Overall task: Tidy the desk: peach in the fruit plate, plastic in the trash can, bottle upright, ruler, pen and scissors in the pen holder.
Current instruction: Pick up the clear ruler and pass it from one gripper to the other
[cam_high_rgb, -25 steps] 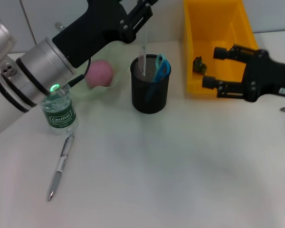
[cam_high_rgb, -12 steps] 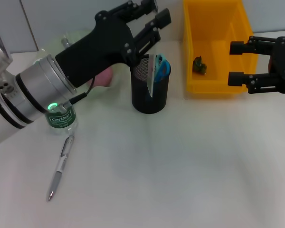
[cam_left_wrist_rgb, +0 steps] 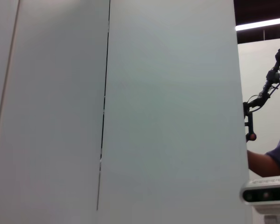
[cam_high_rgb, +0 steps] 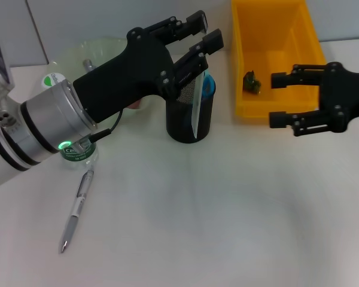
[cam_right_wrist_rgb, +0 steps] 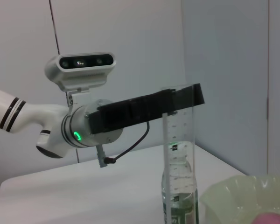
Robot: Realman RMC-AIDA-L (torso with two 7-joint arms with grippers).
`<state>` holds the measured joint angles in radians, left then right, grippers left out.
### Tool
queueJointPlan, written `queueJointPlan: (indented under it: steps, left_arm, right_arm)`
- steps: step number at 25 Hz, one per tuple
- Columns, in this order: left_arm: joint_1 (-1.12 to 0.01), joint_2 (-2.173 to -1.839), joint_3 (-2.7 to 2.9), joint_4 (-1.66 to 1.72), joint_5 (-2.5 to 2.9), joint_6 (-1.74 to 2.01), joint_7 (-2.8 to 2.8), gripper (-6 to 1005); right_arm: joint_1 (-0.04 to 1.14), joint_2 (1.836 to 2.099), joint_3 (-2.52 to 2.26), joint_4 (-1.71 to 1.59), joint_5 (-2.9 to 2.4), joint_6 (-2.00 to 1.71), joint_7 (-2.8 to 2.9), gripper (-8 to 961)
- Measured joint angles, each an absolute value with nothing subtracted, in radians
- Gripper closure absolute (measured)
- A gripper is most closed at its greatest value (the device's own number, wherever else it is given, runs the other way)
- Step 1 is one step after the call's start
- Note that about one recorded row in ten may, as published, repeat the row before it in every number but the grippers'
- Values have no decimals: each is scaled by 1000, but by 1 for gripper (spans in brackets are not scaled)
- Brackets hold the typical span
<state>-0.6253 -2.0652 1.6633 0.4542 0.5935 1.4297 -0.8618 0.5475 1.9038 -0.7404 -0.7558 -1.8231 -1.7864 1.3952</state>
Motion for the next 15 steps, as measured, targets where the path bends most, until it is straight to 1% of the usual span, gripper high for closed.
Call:
queueJointPlan:
  steps: [5,9,15]
  left_arm:
    - [-620,-2063,1659,454,594,1454,-868,633]
    - [-619,-2062,1659,454,604,1455,-869,633]
    - [-619,-2061,1662,452,617,1457,-880,633]
  right_arm:
    - [581,1927,-752,-747,-1828,-1738,1389,164]
    - [609,1937,-770,-738,-1831,-1728,1388,165]
    - [625,1959,-793,-746,-1839,-1728,1384,165]
